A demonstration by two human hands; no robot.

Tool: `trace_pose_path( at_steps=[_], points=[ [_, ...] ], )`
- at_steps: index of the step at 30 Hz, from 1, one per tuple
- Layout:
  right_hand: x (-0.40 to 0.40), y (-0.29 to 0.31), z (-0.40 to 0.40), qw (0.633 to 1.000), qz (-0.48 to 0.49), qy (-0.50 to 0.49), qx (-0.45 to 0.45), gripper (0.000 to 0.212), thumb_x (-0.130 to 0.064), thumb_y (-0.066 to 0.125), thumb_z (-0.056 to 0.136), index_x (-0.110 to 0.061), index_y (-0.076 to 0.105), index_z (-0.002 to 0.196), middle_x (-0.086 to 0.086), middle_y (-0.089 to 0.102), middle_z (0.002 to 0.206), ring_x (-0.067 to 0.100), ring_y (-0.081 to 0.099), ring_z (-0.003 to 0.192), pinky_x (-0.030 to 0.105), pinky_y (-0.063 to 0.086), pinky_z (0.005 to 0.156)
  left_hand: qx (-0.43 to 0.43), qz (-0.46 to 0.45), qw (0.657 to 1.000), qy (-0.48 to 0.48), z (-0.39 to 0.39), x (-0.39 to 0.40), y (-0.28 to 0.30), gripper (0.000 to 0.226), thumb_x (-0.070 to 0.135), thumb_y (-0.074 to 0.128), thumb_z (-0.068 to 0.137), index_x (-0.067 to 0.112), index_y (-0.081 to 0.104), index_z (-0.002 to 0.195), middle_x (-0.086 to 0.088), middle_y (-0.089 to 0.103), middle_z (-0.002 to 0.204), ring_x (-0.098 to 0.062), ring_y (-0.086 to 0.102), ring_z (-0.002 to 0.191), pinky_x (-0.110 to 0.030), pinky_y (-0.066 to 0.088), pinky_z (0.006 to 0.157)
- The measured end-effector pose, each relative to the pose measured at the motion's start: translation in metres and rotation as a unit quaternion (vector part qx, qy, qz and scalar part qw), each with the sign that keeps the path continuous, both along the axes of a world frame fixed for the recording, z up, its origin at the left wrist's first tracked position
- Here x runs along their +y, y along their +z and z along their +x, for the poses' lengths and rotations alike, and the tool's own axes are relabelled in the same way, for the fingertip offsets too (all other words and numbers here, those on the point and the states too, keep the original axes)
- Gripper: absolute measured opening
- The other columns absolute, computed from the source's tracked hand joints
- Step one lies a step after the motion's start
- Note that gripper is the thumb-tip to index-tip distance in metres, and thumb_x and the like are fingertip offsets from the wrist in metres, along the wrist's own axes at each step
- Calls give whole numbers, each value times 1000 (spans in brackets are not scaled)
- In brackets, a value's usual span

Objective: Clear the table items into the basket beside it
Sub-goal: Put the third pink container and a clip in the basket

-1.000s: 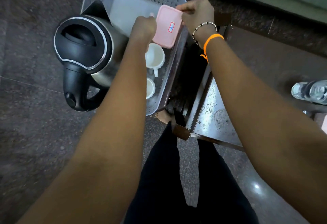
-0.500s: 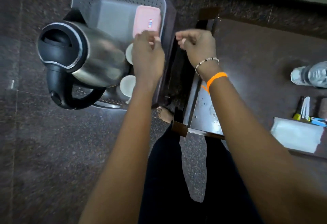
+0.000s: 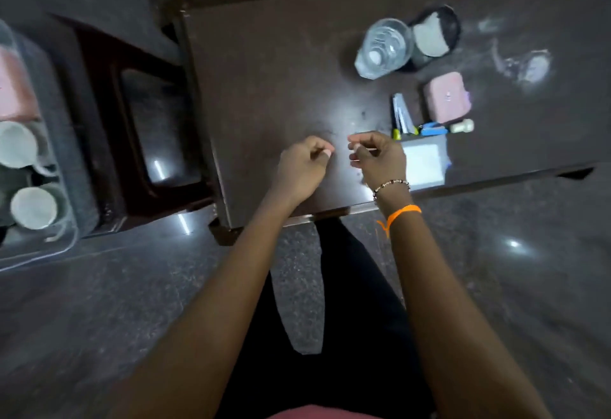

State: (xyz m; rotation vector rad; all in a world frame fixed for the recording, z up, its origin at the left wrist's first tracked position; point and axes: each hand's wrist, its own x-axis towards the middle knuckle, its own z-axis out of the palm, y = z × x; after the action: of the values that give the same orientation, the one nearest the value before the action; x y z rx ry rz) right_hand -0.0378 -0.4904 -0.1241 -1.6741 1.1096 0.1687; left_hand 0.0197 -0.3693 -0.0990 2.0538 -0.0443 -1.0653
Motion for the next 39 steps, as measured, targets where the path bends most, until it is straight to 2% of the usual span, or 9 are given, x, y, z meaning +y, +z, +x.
trace_pose_path(
  at_steps=[7, 12, 15, 21, 25, 30, 34, 36, 39],
  points=[
    [-113, -32, -52, 992, -1, -117, 38, 23, 8, 44, 87, 11, 62, 101, -1, 55, 65, -6, 53, 36, 7, 48, 45, 67, 23, 996, -58, -23, -98, -27, 24, 9, 46, 88, 10, 67, 100, -12, 69, 107, -24, 63, 102, -27, 46, 88],
    [-152, -61, -82, 980, -58, -157, 109, 23, -2, 52, 82, -3, 68, 99, 11, 65, 86, 17, 60, 75, 42, 54, 86, 68, 85, 988, -111, -28, -137, -48, 28, 10, 44, 89, 8, 67, 106, -10, 65, 117, -24, 58, 111, -26, 43, 91],
    [-158, -71, -92, 969, -51, -139, 196, 30, -3, 53, 83, -3, 60, 112, 20, 59, 119, 32, 57, 106, 31, 41, 95, 68, 110, 982, -138, -25, -152, -59, 32, 10, 40, 90, 12, 66, 109, -9, 63, 122, -24, 56, 112, -23, 40, 84],
    [-144, -81, -86, 977, 19, -47, 206, 33, -5, 50, 88, -3, 52, 121, 18, 53, 128, 28, 52, 117, 25, 34, 93, 53, 109, 976, -183, -15, -168, -78, 46, 3, 35, 92, 21, 49, 132, -17, 46, 130, -29, 51, 112, -21, 38, 78],
    [-152, -80, -77, 977, -44, -84, 190, 29, -5, 50, 87, -2, 58, 115, 17, 59, 123, 28, 55, 115, 24, 35, 92, 49, 147, 959, -237, -16, -180, -91, 55, 5, 34, 93, 32, 34, 141, -16, 30, 134, -37, 44, 118, -38, 36, 107],
    [-186, -92, -46, 968, -37, -194, 157, 20, -16, 53, 85, -5, 69, 91, 16, 69, 89, 30, 62, 88, 36, 50, 88, 45, 151, 957, -245, -16, -199, -101, 55, 4, 35, 92, 29, 36, 141, -18, 32, 133, -38, 50, 113, -39, 41, 104],
    [-210, -101, -25, 957, 5, -212, 196, 37, -27, 59, 81, -14, 47, 48, -1, 47, 31, 20, 49, 52, 13, 41, 45, -24, 166, 949, -266, -19, -210, -107, 50, 8, 43, 93, 26, 39, 140, -17, 35, 139, -34, 48, 122, -37, 41, 101],
    [-216, -105, -21, 955, 17, -211, 206, 41, -30, 59, 83, -15, 43, 48, -2, 47, 37, 16, 45, 52, 7, 29, 29, -59, 180, 944, -269, -20, -214, -110, 40, 13, 43, 94, 23, 45, 132, -18, 39, 136, -36, 50, 118, -37, 43, 96],
    [-219, -110, -17, 956, 38, -206, 205, 38, -30, 60, 83, -17, 41, 53, 3, 55, 68, 18, 52, 74, 6, 41, 51, -98, 199, 932, -286, -18, -220, -110, 27, 18, 42, 96, 15, 52, 121, -21, 47, 128, -38, 54, 111, -40, 46, 89]
  ],
)
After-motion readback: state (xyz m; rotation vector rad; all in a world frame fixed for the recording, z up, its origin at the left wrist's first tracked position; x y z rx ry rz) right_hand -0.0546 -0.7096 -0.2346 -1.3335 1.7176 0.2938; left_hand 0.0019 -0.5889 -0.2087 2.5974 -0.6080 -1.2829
